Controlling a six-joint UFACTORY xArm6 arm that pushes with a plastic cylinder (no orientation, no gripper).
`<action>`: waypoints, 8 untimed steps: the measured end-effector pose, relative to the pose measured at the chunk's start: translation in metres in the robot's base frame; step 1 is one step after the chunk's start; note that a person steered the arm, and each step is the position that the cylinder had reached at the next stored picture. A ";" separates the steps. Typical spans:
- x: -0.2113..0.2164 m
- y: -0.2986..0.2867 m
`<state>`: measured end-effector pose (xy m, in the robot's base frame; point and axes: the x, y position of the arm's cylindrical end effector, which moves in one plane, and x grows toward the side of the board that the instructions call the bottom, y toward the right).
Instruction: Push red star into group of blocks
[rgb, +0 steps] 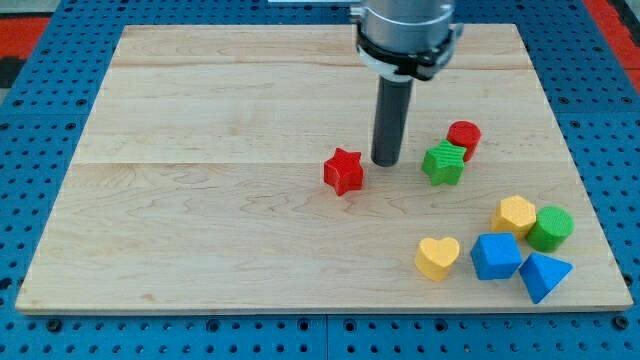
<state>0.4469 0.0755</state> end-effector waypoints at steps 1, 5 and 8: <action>-0.007 -0.029; 0.031 -0.054; 0.078 -0.010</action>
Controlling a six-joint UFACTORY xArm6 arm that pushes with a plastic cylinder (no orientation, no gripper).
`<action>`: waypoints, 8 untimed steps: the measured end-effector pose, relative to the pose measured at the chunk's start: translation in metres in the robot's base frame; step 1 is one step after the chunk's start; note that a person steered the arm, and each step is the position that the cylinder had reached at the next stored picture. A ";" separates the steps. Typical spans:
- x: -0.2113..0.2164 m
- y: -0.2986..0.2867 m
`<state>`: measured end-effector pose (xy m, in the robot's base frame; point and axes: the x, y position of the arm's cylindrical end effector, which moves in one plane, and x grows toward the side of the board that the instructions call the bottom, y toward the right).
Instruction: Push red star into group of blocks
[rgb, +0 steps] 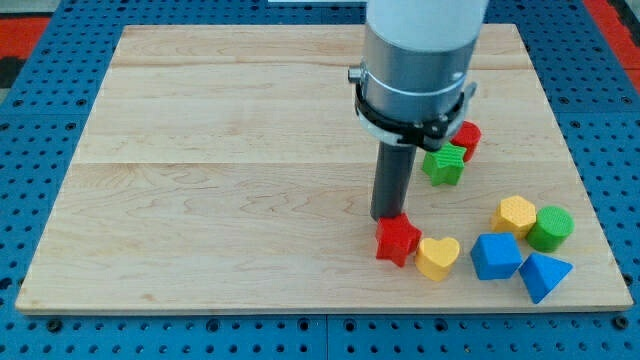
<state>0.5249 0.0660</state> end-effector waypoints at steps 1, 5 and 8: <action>0.011 -0.046; 0.059 -0.033; 0.047 0.010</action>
